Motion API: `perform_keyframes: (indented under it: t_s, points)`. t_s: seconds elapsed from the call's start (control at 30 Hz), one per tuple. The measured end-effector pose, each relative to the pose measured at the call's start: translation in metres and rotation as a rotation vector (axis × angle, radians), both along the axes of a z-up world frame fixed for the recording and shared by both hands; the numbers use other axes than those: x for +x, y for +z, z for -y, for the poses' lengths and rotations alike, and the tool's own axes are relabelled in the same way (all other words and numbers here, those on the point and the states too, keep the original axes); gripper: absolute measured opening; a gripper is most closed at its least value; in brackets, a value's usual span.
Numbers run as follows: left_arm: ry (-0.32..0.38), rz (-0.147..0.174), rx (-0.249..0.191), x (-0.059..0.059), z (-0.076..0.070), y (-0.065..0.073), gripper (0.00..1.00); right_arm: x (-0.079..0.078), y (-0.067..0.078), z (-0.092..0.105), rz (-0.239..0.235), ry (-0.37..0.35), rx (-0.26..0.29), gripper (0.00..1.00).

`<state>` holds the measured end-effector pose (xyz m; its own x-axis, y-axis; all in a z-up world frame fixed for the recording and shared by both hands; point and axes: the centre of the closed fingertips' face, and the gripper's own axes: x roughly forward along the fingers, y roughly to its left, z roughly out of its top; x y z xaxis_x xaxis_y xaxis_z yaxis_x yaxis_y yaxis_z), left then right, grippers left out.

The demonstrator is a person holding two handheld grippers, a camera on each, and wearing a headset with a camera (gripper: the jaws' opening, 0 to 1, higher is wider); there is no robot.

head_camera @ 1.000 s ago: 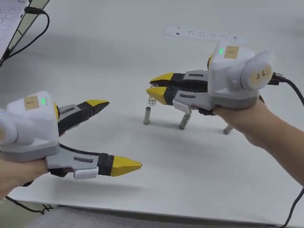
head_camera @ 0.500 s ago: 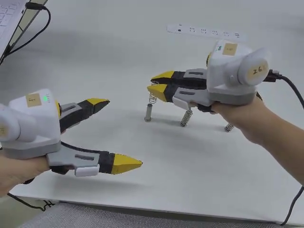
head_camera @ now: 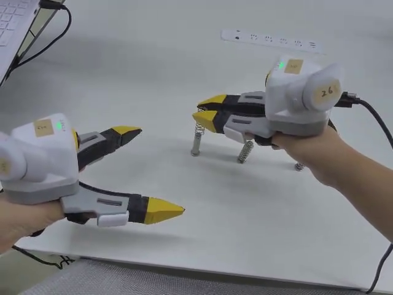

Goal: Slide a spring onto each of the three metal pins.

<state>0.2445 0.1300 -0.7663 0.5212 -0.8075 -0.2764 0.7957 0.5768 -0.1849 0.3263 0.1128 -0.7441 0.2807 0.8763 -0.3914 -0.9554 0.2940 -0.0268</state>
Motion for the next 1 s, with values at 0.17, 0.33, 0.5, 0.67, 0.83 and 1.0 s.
perform_keyframes:
  t_s: [0.17, 0.33, 0.5, 0.67, 0.83, 1.0]
  points:
    - [0.006, -0.004, -0.001, 0.0, -0.001, -0.001, 0.98, -0.001, -0.005, 0.0, 0.0, 0.003, -0.01, 0.07]
    - [0.007, -0.007, 0.001, -0.001, -0.002, -0.002, 0.98, -0.002, -0.01, -0.002, -0.003, 0.007, -0.016, 0.07]
    - [0.014, -0.008, 0.004, -0.001, -0.004, -0.003, 0.98, -0.004, -0.017, -0.001, -0.003, 0.006, -0.022, 0.08]
    - [0.02, -0.012, 0.004, 0.0, -0.004, -0.004, 0.98, -0.009, -0.026, -0.001, 0.021, 0.02, -0.046, 0.08]
    - [0.018, -0.009, 0.012, 0.002, -0.003, -0.006, 0.98, -0.012, -0.035, -0.001, 0.028, 0.03, -0.065, 0.08]
    - [0.021, -0.003, 0.012, 0.004, -0.002, -0.005, 0.98, -0.011, -0.048, 0.001, 0.038, 0.035, -0.095, 0.08]
